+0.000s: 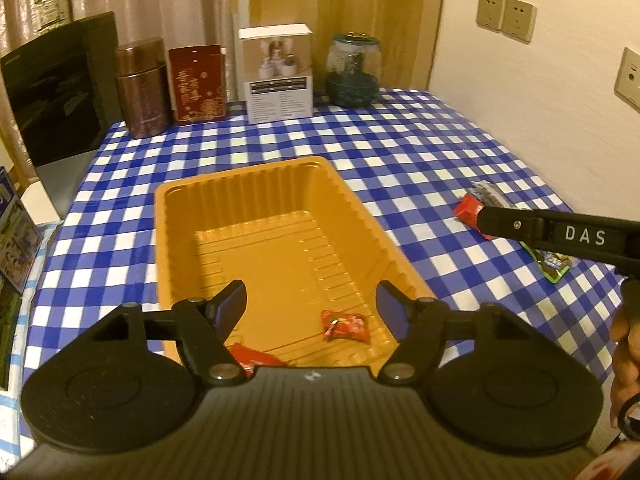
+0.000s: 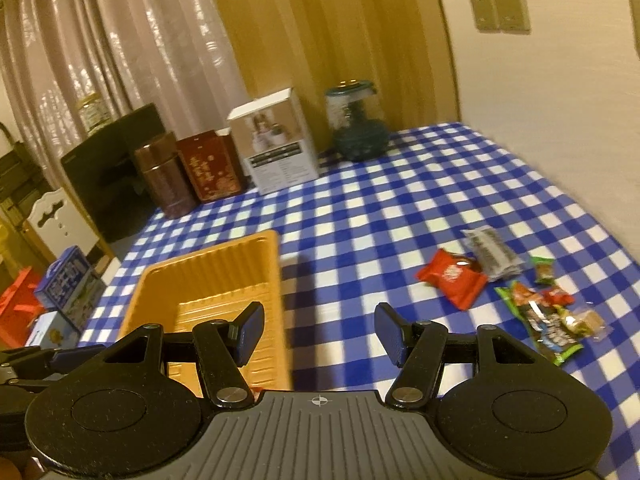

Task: Organize snacks
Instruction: 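Move both open grippers back to the snack pile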

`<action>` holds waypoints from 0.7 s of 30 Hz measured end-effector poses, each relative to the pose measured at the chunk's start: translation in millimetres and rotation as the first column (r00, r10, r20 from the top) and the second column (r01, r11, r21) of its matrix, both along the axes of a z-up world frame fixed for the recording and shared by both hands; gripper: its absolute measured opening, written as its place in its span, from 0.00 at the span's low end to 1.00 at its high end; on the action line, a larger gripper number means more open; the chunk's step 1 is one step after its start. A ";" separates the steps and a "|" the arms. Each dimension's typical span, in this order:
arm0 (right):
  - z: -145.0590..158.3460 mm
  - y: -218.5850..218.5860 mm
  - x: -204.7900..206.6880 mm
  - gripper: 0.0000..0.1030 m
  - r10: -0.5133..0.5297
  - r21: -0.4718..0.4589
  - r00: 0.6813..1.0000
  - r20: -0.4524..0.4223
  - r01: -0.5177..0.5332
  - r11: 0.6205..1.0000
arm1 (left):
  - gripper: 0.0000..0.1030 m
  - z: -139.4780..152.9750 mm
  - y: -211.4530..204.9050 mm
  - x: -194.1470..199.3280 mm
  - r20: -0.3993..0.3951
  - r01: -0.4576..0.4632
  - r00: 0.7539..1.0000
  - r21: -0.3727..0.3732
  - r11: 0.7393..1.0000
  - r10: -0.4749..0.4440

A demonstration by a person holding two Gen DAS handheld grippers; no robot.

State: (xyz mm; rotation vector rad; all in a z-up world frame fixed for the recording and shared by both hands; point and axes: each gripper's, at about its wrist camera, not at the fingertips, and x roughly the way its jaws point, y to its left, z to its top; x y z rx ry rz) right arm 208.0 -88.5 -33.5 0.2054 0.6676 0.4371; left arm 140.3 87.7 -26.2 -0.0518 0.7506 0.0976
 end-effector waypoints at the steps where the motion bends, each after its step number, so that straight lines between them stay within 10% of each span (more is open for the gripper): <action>1: -0.6 -3.4 0.4 0.59 -0.009 -0.008 1.000 0.002 0.009 1.000 | 0.67 -0.4 -2.5 1.7 0.000 0.006 1.000 0.000 1.000 -0.006; 21: -21.8 -102.7 6.5 0.59 -0.214 -0.093 0.977 0.004 0.214 0.972 | 0.69 4.5 -84.3 50.3 0.036 0.180 0.983 0.007 0.984 -0.180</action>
